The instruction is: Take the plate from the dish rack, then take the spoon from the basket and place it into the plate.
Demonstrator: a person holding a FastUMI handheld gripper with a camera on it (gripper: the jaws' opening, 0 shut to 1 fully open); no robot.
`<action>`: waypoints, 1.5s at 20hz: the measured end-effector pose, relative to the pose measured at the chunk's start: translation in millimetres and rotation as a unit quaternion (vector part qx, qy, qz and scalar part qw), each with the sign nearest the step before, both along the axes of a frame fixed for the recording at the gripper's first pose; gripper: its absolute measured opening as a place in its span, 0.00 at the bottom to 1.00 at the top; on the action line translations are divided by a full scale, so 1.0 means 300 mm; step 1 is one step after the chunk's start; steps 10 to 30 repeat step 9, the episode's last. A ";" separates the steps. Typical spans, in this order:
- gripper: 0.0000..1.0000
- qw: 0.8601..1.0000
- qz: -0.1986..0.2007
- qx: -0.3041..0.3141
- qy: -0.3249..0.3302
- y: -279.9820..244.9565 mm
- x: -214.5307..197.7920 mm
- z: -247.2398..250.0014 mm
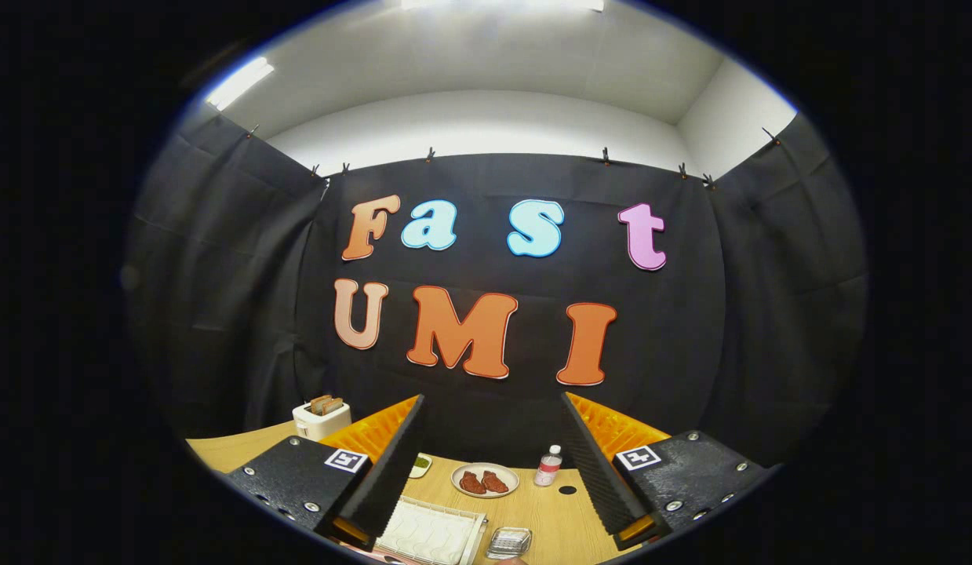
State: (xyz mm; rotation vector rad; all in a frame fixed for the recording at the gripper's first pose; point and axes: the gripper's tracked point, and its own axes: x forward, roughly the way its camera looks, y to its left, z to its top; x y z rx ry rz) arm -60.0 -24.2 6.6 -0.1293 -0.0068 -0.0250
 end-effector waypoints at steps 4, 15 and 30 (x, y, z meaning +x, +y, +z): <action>0.99 1.000 0.001 -0.003 0.002 0.010 0.008 -0.010; 0.99 1.000 0.005 0.002 -0.005 0.015 0.015 -0.004; 0.99 1.000 0.005 0.002 -0.005 0.015 0.015 -0.004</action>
